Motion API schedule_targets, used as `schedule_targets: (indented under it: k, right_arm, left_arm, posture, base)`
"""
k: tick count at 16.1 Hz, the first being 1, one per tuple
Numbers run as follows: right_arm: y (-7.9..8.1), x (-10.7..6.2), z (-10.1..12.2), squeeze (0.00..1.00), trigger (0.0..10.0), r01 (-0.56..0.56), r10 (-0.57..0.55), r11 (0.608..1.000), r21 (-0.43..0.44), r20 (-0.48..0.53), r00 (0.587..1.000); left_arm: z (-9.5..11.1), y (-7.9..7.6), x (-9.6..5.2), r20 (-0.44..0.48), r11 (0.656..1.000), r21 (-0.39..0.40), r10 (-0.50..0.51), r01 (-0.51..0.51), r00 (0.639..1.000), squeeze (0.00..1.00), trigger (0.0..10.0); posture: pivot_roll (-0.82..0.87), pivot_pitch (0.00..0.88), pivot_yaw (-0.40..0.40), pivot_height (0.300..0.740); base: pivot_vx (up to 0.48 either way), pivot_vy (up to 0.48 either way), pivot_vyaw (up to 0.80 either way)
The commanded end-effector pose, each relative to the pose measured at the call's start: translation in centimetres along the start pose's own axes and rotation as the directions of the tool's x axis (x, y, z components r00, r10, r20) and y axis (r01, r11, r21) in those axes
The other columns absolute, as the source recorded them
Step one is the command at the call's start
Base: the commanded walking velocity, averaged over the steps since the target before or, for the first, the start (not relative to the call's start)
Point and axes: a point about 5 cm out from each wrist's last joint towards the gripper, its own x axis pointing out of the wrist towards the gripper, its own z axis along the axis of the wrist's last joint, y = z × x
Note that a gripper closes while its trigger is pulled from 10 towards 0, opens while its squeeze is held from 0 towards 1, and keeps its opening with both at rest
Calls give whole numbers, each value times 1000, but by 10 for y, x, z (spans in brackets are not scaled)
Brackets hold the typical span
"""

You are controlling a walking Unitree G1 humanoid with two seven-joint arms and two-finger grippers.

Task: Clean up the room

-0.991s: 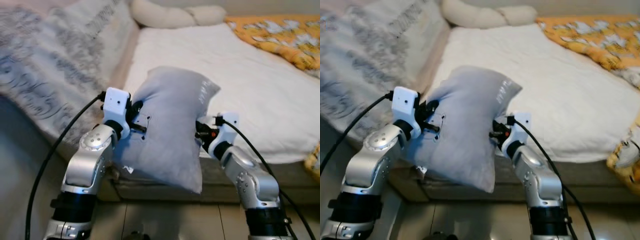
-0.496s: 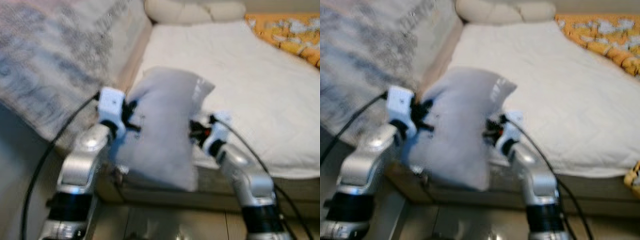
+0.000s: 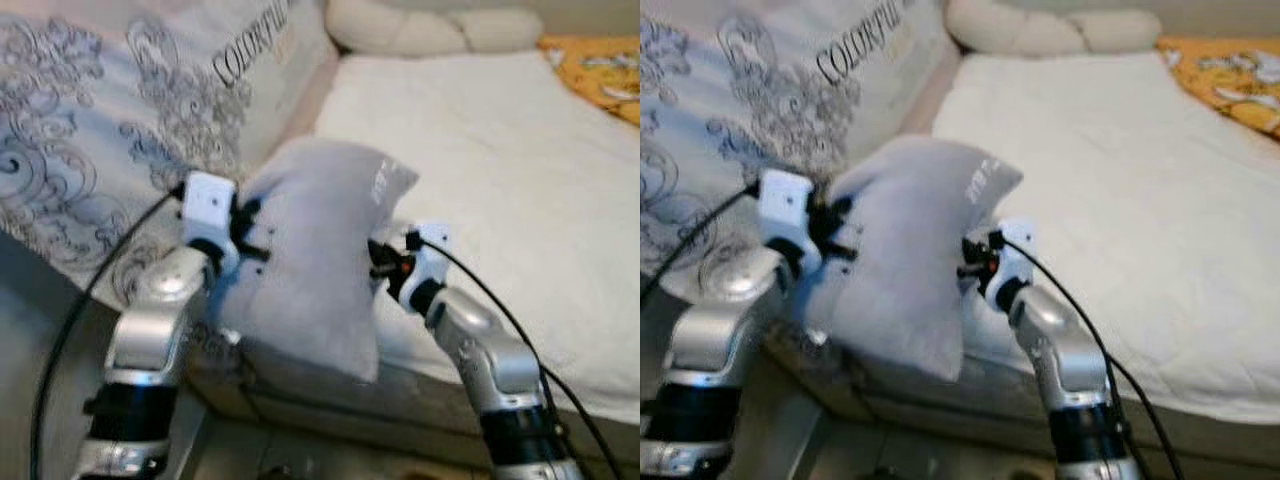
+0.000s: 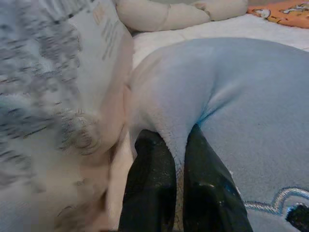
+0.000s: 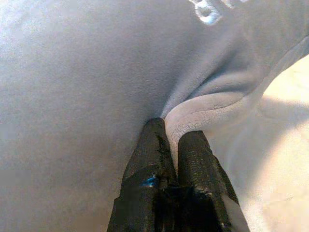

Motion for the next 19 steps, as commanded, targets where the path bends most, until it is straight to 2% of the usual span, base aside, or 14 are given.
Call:
schedule_targets:
  k: [1, 12, 15, 19]
  right_arm:
    - [0, -1, 5, 0, 10000, -4, 4, 1000, -8, 23, 1000]
    - [1, 0, -1, 0, 10000, 8, -8, 1000, -5, 18, 1000]
    - [-3, -2, -2, 0, 10000, 19, -19, 1000, 1, 11, 1000]
    - [-1, -2, -4, 0, 10000, -4, 4, 1000, -17, -1, 1000]
  left_arm:
    - [14, 2, 1, 53, 1000, 27, 5, -7, 999, 0, 10000]
    - [14, 5, 1, 51, 999, 38, -3, 1, 999, 0, 10000]
    - [14, 3, 1, 52, 999, 31, -10, 8, 999, 0, 10000]
    - [12, 6, -1, 58, 1000, 18, 8, -9, 998, 0, 10000]
  posture:
    - [3, 0, 92, 740]
    - [-5, 0, 103, 740]
    - [-9, 0, 98, 740]
    - [6, 0, 68, 740]
  base:
    - [330, 0, 0]
    - [316, 0, 0]
    - [310, 0, -713]
    - [314, 0, 0]
